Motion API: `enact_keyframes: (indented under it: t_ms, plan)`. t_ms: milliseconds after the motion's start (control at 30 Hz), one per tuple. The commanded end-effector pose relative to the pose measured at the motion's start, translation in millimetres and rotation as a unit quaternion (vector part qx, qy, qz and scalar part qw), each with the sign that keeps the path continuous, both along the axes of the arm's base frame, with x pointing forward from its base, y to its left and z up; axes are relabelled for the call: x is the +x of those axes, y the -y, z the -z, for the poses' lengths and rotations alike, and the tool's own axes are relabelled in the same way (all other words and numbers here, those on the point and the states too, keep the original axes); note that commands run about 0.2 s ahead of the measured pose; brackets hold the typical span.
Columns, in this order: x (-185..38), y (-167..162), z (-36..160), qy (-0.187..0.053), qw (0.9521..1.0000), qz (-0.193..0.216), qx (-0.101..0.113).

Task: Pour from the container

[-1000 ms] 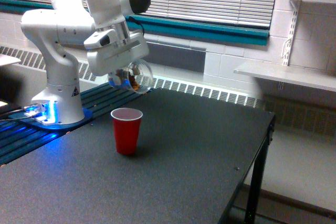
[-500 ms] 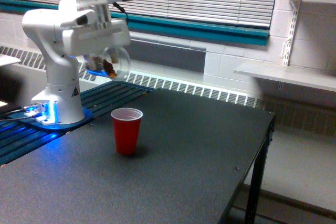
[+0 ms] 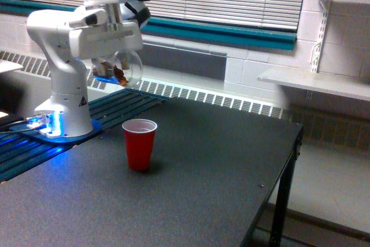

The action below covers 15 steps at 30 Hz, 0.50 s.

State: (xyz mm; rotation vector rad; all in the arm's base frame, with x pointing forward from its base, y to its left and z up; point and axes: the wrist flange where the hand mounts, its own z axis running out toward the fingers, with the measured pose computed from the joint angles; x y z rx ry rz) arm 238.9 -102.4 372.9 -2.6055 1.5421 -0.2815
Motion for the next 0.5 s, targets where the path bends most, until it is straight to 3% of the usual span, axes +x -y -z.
enact_keyframes:
  t_ms: [33,167,500]
  plan:
    - [1,-14,20.2,-0.009,0.9996,-0.026,0.006]
    - [10,-33,31.6,-0.015,0.9989,-0.041,0.019]
    - [7,-45,58.3,-0.064,0.9951,-0.041,0.063]
